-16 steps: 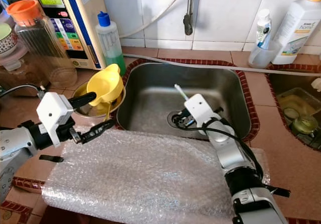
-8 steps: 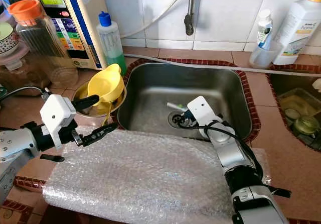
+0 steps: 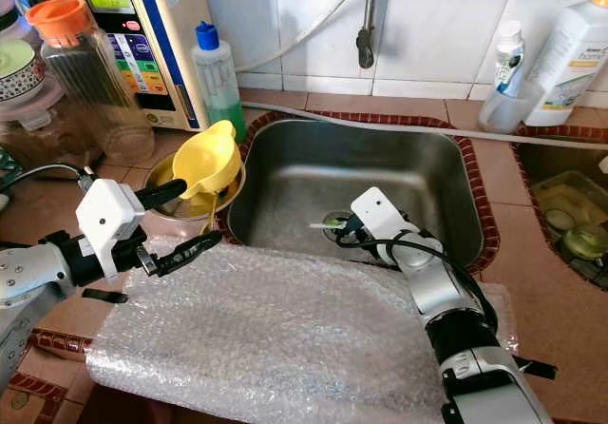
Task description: Kitchen organization
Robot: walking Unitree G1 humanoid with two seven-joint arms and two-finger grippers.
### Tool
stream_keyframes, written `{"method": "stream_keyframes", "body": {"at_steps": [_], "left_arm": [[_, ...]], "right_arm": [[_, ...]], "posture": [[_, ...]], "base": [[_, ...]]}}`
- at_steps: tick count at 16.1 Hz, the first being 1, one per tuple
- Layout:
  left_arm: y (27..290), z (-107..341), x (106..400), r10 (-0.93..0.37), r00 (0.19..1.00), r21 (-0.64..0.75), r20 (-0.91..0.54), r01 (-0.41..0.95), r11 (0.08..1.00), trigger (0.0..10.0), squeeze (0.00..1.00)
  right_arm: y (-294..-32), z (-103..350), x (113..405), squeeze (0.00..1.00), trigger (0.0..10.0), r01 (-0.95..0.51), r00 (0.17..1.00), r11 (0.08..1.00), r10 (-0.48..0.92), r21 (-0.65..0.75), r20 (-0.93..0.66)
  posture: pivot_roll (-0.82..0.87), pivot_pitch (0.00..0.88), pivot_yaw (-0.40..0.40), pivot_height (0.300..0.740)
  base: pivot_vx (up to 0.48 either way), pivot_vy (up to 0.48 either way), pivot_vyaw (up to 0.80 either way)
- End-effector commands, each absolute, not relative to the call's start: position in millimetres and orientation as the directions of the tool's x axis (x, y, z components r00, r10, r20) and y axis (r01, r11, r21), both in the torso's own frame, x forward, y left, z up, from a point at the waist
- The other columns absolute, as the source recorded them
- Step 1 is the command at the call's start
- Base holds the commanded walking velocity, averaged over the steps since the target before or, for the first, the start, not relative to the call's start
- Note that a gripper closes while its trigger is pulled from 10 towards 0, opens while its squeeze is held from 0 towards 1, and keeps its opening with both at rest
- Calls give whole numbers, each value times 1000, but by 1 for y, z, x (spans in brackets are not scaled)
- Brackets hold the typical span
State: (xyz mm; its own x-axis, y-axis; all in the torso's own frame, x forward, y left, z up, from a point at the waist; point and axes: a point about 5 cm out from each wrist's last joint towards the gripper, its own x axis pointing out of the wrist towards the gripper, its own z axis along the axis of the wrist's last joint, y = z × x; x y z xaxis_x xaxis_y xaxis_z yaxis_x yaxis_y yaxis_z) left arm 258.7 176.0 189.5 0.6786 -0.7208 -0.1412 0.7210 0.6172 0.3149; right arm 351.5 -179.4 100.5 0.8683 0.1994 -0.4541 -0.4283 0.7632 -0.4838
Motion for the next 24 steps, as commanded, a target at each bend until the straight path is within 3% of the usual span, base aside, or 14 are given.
{"method": "stream_keyframes", "body": {"at_steps": [1,3,7,10,16,17,19,21,22,23,24], "left_arm": [[174,187,257,-724,673,319,-152,726,609,10000,1000],[175,187,257,-722,675,319,-154,725,610,10000,1000],[175,188,258,-715,685,330,-140,713,619,10000,1000],[175,188,259,-712,688,331,-140,710,621,10000,1000],[177,190,261,-708,692,343,-140,705,621,10000,1000],[177,190,261,-706,694,348,-143,703,620,10000,1000],[177,190,261,-705,694,355,-146,702,618,10000,1000],[178,189,261,-705,694,356,-147,702,617,10000,1000],[177,189,261,-708,690,364,-151,705,609,10000,1000],[176,189,261,-710,687,365,-153,707,606,10000,1000],[176,189,261,-710,687,364,-155,708,605,10000,945]], "right_arm": [[-178,82,342,1000,10000,-472,826,762,205,-444,-526],[-177,83,342,1000,10000,-475,825,758,207,-446,-526],[-173,110,354,1000,10000,-344,914,824,185,-450,-360],[-168,124,359,1000,10000,-287,943,885,192,-367,-273],[-172,115,358,1000,10000,-311,923,845,160,-435,-350],[-171,108,356,1000,10000,-364,889,839,184,-404,-419],[-174,113,361,1000,10000,-246,911,933,129,-264,-391],[-168,112,358,1000,10000,-407,861,859,248,-311,-444],[-169,115,359,1000,10000,-383,873,873,236,-302,-427],[-169,117,360,1000,10000,-387,872,884,257,-263,-416],[-159,116,355,1000,10000,-480,823,858,368,-182,-433]], "posture": [[-116,117,78,740],[-115,117,77,740],[-115,116,77,740],[-115,115,77,740],[-113,109,77,740],[-111,108,77,740],[-111,106,77,740],[-114,103,80,740],[-113,102,77,740],[-113,101,76,740],[-113,101,78,740]], "base": [[0,0,0],[0,0,0],[0,0,0],[0,0,0],[0,0,0],[0,0,0],[0,0,0],[0,0,0],[0,0,0],[0,0,0],[0,0,0]]}}
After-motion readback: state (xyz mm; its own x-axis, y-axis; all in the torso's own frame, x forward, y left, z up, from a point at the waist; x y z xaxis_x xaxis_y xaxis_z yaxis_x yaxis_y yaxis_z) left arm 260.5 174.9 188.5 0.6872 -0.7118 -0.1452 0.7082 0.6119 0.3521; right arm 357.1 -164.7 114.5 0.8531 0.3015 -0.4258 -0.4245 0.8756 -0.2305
